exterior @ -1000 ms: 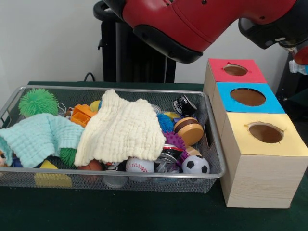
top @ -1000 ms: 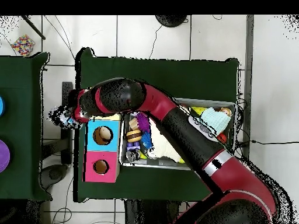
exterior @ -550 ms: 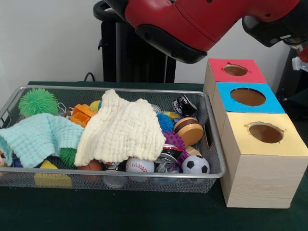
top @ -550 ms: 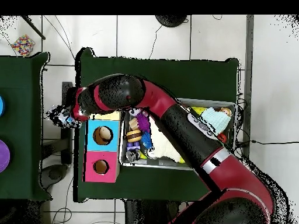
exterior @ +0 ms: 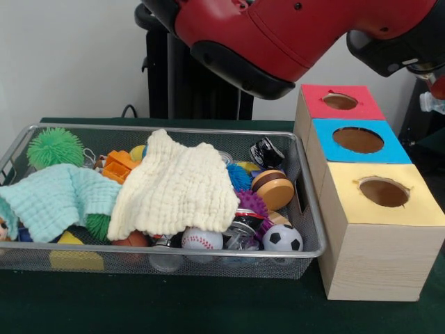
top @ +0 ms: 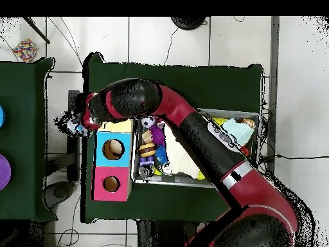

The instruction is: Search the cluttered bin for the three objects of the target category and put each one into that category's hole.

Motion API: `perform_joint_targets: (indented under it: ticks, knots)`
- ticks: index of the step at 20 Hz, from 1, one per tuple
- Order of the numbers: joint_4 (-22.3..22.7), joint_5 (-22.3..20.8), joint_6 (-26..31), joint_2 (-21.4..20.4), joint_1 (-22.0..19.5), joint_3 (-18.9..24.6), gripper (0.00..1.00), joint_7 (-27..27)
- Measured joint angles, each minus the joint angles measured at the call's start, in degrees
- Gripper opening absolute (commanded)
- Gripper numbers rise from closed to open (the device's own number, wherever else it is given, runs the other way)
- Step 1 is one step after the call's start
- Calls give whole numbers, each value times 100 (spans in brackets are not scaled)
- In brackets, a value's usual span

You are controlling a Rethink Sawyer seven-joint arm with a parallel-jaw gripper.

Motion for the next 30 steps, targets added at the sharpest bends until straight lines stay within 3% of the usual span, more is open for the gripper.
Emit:
perform_joint_targets:
  ticks: [18, 23, 30]
  knots:
    - [-475, -507, 671, 400, -60, 371, 0, -75]
    - [-731, -895, 1015, 396, -62, 373, 0, -103]
    - [-898, -1276, 1072, 338, -62, 374, 0, -103]
